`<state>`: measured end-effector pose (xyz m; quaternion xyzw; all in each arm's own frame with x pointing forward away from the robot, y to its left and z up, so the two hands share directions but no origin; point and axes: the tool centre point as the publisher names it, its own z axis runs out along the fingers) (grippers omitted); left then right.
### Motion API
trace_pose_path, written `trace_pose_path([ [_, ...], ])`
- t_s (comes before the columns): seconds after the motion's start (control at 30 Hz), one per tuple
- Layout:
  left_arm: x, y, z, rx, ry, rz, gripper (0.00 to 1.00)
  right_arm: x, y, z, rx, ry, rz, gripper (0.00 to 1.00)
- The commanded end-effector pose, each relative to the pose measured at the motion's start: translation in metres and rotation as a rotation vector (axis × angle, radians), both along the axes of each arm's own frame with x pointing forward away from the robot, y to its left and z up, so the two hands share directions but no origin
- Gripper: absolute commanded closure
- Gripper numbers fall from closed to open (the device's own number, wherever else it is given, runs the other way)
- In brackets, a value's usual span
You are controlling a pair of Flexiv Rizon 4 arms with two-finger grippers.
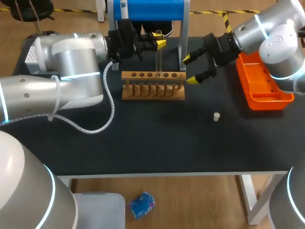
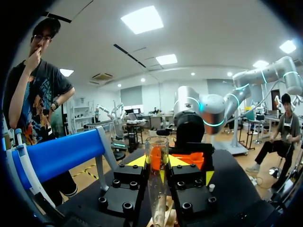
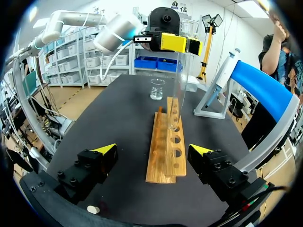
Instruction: Invert the test tube, pick up the pipette, mount the tip to pipette, aspirate from beaker and dispense into the tube, eject the tip, return the pipette, and cap with the stopper.
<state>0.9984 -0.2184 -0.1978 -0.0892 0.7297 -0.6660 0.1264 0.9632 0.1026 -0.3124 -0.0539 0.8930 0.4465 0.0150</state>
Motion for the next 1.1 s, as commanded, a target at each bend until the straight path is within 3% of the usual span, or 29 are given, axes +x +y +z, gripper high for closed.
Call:
trace_pose_path([
  [0.03,0.006,-0.001,-0.005,-0.004,-0.001,-0.009,1.0,0.0,0.0,0.0,-0.002,0.001,0.001,0.0],
  [1.1,0.02,0.004,-0.041,0.001,0.03,0.006,1.0,0.0,0.0,0.0,-0.002,0.001,0.001,0.0],
])
